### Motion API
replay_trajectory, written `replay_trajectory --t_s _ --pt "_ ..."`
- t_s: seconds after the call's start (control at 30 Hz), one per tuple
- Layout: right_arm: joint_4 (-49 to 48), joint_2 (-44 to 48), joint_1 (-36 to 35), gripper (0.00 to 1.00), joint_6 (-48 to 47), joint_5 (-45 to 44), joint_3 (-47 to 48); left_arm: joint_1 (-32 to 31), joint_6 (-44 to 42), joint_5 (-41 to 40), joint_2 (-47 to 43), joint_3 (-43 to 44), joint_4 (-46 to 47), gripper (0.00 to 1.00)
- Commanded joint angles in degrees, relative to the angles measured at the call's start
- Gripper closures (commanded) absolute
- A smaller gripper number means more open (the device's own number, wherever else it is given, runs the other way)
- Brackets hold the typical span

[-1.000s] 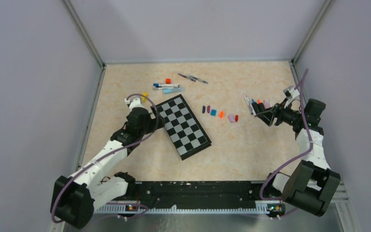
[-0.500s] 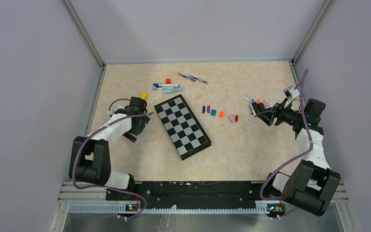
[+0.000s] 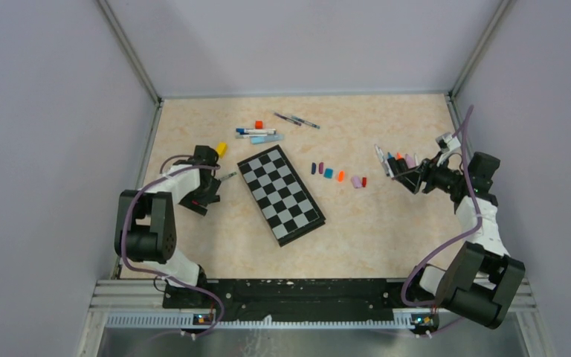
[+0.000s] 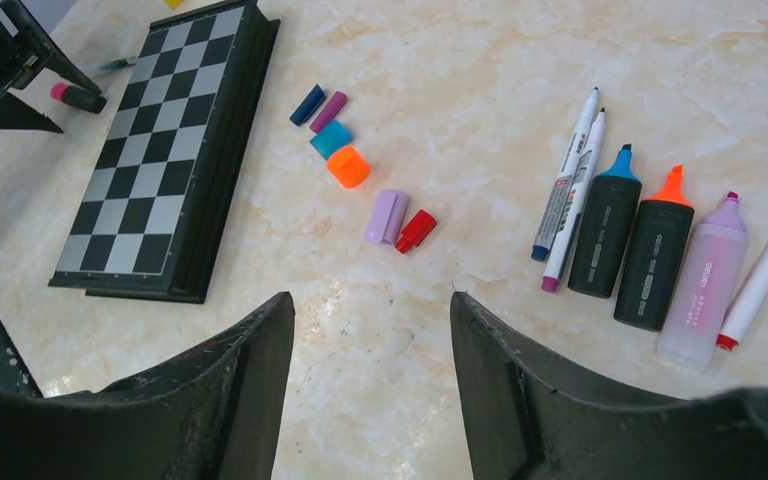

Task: Open the pen caps
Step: Pick up the pen from the center of the board.

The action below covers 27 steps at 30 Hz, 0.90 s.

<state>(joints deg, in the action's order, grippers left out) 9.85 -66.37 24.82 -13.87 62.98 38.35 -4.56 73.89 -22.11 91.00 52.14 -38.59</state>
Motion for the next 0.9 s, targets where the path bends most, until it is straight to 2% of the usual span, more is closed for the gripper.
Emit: replay_trajectory --t_s 0.0,0.27,0.37,0.5,0.67,0.8,0.87 --pt "-0.90 -0.50 0.37 0.43 -0.79 0.04 2.60 1.24 1.77 -1.22 0.67 1.55 -0.89 0.25" --pt "-0.36 -0.61 0.39 0.43 -1.23 -0.18 2.83 3.08 0.50 -0.76 1.72 1.13 0.74 0.37" --pt "-0.33 -0.68 0.36 0.43 -1.25 -0.18 2.87 3.27 -0.28 -0.55 2.90 1.95 0.29 0.46" --pt "-0.18 -0.68 0.35 0.43 -1.25 -0.15 3.00 3.57 -0.50 0.25 3.33 1.08 0.76 0.64" --pt "-0.13 -0.69 0.33 0.43 -1.25 -0.08 3.14 3.89 0.00 0.21 1.86 -0.98 0.97 0.68" --pt "0.15 -0.69 0.36 0.43 -1.33 -0.01 3.31 4.16 -0.86 -0.86 -0.20 -1.75 0.97 0.87" --pt "0.33 -0.54 0.40 0.43 -1.40 0.11 3.31 4.20 -1.87 -1.72 -1.80 -1.59 0.57 0.92"
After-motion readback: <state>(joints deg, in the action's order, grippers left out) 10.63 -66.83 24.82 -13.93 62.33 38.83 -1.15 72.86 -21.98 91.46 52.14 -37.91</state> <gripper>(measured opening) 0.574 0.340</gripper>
